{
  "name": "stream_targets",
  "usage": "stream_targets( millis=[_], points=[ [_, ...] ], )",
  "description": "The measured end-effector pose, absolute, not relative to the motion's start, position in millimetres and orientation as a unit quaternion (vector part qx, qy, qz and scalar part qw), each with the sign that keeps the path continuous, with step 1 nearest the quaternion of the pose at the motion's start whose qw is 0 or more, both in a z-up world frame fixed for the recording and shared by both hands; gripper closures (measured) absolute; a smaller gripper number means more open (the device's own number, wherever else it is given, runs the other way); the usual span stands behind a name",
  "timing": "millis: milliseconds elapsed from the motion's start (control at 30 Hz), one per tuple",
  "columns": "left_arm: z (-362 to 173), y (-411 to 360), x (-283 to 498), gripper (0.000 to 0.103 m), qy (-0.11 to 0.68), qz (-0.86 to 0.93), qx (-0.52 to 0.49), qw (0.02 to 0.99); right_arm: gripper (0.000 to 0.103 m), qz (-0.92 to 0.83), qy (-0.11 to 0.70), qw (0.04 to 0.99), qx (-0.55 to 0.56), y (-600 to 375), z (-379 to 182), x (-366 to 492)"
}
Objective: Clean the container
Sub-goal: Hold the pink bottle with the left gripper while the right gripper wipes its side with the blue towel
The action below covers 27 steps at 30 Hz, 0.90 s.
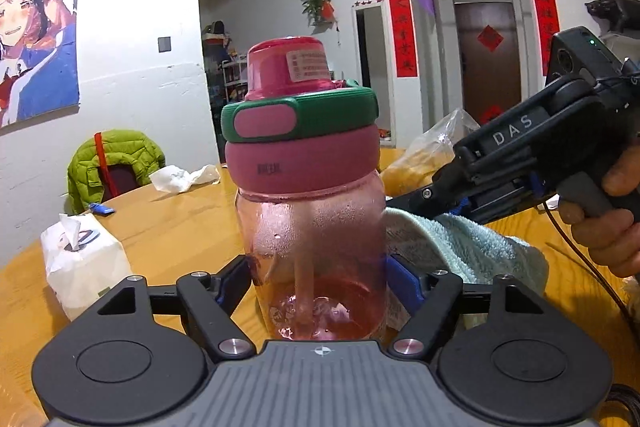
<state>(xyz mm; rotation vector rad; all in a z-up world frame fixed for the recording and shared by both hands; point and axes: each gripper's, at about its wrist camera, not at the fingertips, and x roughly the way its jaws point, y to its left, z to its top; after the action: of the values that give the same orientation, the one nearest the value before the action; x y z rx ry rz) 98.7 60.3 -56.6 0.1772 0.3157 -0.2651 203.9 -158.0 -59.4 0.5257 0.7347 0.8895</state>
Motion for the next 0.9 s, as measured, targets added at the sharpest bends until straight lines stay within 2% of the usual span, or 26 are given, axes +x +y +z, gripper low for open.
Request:
stream_targets(
  millis=[167, 367, 467, 667, 867, 900],
  points=[
    [-58, 58, 94, 0.031, 0.153, -0.131, 0.091, 0.975, 0.09, 0.387, 0.348, 0.819, 0.243, -154, -66, 207],
    [-58, 57, 91, 0.031, 0.152, -0.131, 0.09, 0.975, 0.09, 0.469, 0.23, 0.763, 0.382, -188, -54, 198],
    [-58, 58, 91, 0.031, 0.151, -0.131, 0.089, 0.976, 0.09, 0.471, 0.27, 0.727, 0.42, -189, -70, 212],
    [-58, 59, 91, 0.031, 0.149, -0.13, 0.091, 0.976, 0.088, 0.379, 0.403, 0.768, 0.323, -156, -99, 228],
    [-59, 60, 91, 0.031, 0.149, -0.131, 0.091, 0.976, 0.088, 0.348, 0.352, 0.839, 0.227, -153, -77, 211],
    [-59, 61, 91, 0.031, 0.149, -0.131, 0.091, 0.976, 0.082, 0.332, 0.339, 0.855, 0.208, -156, -72, 208]
  ],
)
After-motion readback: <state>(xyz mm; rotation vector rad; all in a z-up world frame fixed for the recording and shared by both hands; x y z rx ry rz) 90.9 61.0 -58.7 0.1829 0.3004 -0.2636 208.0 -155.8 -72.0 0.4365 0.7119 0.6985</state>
